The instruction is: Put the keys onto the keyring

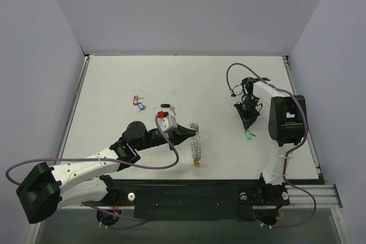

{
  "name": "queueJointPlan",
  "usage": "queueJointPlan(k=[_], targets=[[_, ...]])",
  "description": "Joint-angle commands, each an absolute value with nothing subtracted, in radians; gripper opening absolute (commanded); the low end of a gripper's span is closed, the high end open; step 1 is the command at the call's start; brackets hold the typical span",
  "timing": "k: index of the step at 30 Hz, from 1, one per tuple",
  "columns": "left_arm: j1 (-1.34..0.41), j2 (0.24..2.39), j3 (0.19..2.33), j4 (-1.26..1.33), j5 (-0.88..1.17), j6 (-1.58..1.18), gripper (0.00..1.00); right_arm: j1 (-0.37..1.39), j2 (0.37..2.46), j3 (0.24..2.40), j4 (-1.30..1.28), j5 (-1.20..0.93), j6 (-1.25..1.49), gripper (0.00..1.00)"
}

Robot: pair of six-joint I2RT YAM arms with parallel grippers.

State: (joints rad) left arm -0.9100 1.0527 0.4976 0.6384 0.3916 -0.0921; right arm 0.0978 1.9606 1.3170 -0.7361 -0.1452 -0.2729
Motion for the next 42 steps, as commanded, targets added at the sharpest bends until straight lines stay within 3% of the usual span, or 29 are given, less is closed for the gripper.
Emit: queueJointPlan(k=[1, 42], targets=[[-0.907, 1.022, 0.503, 0.696, 0.377, -0.089, 0.00, 0.092, 1.974, 1.347, -0.775, -0.130, -0.261, 0.05], [-0.907, 1.014, 0.497, 0.686, 0.365, -0.084, 0.00, 0.046, 1.901, 1.296, -0.798, -0.193, -0.262, 0.11]])
